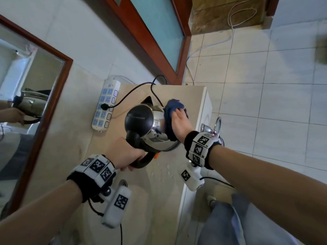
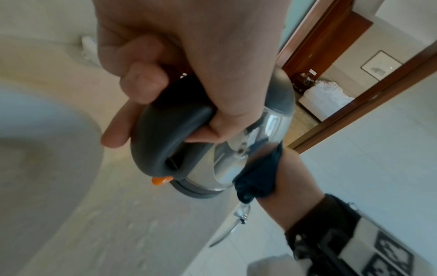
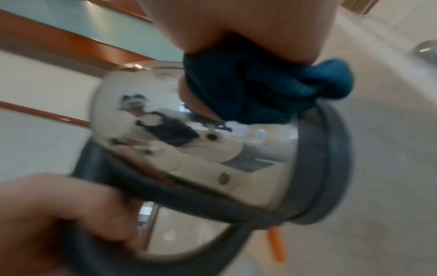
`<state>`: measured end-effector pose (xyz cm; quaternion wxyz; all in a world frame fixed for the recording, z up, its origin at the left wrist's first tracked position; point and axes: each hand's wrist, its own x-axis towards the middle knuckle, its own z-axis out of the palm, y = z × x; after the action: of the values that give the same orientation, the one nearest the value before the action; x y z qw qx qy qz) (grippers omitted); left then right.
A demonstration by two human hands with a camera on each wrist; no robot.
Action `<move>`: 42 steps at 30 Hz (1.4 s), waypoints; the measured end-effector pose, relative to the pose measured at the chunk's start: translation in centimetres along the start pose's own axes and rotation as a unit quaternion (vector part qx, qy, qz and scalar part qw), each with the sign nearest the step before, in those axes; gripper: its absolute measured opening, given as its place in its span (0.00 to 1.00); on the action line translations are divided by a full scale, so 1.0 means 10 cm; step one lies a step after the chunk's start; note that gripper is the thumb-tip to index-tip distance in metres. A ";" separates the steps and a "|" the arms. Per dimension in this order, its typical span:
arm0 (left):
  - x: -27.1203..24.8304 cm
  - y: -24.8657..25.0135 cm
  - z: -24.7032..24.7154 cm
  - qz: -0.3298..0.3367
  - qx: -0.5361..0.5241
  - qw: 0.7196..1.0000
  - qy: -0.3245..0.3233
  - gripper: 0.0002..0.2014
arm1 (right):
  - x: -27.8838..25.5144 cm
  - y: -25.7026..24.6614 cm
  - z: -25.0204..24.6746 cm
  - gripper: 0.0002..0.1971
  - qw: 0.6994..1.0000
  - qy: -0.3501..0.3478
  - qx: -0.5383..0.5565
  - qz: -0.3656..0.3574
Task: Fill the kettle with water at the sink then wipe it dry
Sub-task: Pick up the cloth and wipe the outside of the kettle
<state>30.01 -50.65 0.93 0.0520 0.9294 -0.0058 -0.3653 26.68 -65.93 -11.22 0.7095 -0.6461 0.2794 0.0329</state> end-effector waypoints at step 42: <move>-0.28 -0.18 0.11 -0.023 0.026 0.991 0.126 0.48 | -0.62 -1.01 -0.73 0.10 0.958 -0.020 -0.245 -0.144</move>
<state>27.17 -48.87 1.84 0.0199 0.9688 0.0132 -0.2466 23.02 -72.45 0.48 0.5320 -0.8329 0.1519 0.0108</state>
